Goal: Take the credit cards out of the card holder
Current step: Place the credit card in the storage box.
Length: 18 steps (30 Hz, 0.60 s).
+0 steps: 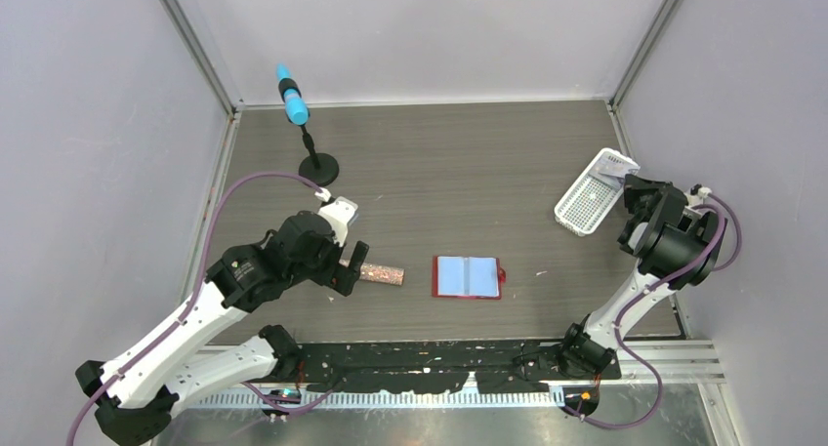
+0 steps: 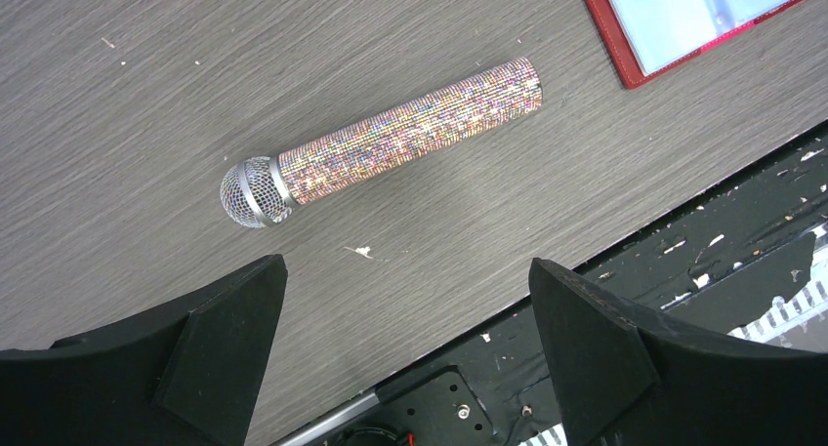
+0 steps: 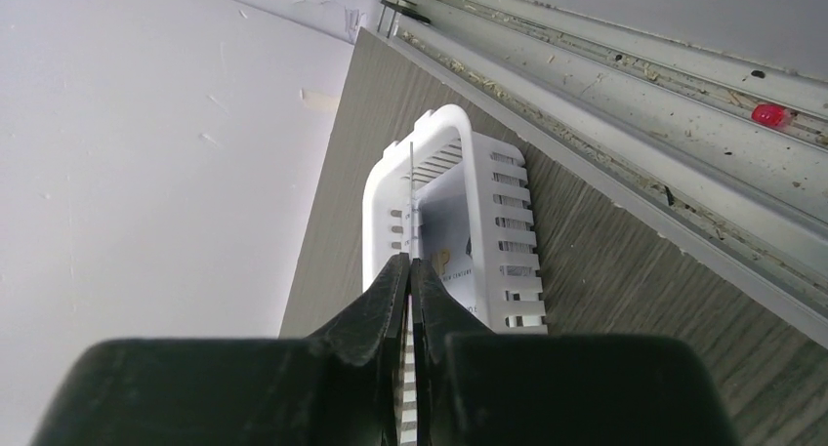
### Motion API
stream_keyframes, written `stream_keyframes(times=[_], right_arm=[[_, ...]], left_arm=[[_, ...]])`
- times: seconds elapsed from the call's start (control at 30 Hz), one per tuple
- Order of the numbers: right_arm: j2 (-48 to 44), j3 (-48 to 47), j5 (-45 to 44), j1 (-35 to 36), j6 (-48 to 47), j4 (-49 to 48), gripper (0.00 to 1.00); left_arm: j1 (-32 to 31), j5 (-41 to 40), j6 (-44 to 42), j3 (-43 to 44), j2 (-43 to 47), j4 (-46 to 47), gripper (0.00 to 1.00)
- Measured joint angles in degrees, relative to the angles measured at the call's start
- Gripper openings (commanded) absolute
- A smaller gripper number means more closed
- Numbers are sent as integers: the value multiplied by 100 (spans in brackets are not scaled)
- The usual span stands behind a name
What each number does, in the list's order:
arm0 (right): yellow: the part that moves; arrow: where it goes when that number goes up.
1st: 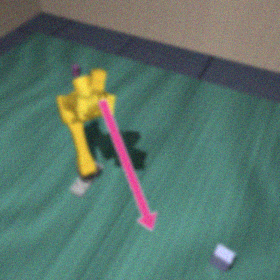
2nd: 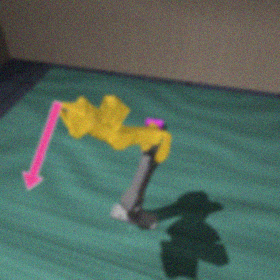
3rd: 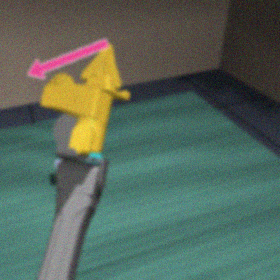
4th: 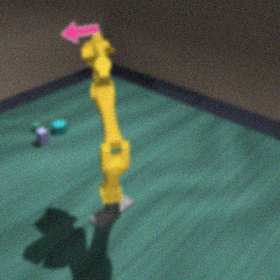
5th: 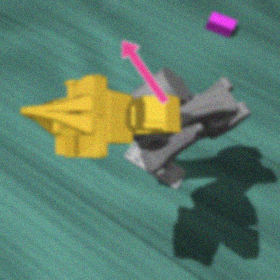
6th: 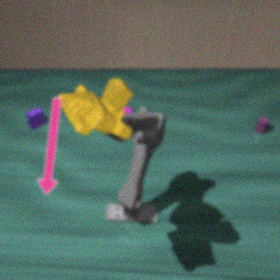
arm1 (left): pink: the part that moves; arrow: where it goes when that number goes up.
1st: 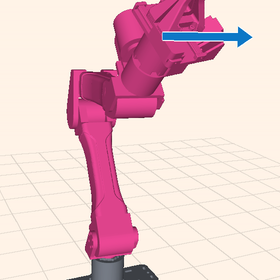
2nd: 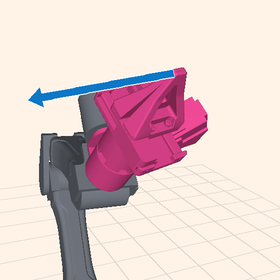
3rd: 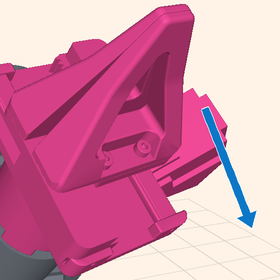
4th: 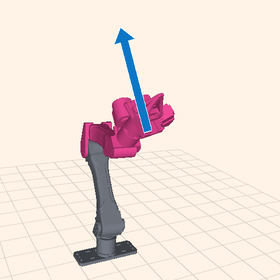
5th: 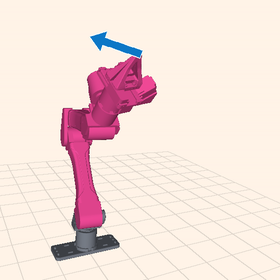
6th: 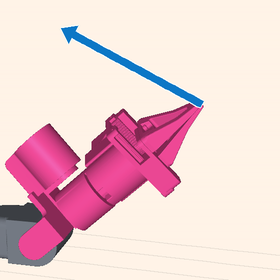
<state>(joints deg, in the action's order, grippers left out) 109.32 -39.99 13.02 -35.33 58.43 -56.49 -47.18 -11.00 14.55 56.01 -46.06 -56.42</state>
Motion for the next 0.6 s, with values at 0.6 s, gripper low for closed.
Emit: stream_keyframes(times=[0.6], right_arm=[[203,-459,-376,179,-13,656,31]], left_arm=[[0,-13,-2,0,-28,0,100]])
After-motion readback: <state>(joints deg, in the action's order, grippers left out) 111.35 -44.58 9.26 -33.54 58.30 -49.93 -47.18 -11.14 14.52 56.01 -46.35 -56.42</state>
